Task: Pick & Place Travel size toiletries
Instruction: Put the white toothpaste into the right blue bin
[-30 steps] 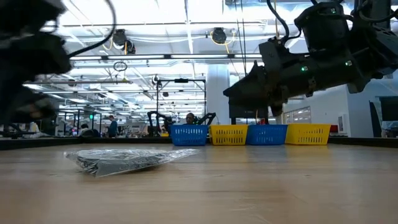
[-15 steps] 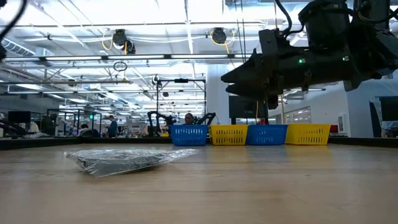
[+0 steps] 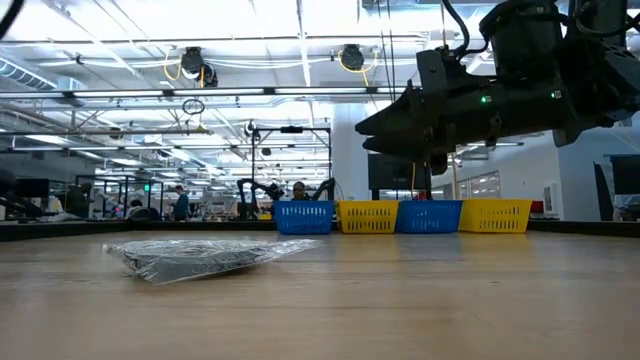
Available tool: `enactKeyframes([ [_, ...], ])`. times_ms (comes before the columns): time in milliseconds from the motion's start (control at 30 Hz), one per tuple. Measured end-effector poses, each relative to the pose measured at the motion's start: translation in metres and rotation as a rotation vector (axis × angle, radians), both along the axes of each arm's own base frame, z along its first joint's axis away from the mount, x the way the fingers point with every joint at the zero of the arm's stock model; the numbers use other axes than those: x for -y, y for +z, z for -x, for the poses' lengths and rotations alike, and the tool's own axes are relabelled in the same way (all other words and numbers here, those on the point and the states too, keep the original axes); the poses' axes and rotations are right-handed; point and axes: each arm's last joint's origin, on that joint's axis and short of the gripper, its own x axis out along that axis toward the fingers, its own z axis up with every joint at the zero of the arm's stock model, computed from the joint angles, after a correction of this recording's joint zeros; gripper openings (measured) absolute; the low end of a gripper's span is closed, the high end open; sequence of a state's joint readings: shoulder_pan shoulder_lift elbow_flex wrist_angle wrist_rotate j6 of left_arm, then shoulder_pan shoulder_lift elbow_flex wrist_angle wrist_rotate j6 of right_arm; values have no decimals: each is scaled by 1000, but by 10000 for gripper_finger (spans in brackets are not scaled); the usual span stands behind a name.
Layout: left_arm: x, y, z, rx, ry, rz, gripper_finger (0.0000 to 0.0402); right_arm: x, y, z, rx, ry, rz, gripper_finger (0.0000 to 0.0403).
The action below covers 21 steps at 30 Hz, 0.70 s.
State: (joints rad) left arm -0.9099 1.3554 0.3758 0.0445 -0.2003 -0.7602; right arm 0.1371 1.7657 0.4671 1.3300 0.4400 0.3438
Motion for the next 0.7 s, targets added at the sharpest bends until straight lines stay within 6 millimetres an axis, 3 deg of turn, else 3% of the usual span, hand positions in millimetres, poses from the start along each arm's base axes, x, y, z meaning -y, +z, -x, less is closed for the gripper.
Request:
enactKeyframes([
  [200,-21,5,-28,194,106,-157,16,-6,1,-3,-23,119,94,169],
  [333,-46,12,-54,343,167,-349,23,-14,7,-14,-37,215,140,169],
  [467,-74,20,-82,477,152,-498,34,-23,8,-31,-156,243,174,169],
  [700,-116,14,-115,588,188,-603,15,-28,12,-48,-274,256,178,190],
])
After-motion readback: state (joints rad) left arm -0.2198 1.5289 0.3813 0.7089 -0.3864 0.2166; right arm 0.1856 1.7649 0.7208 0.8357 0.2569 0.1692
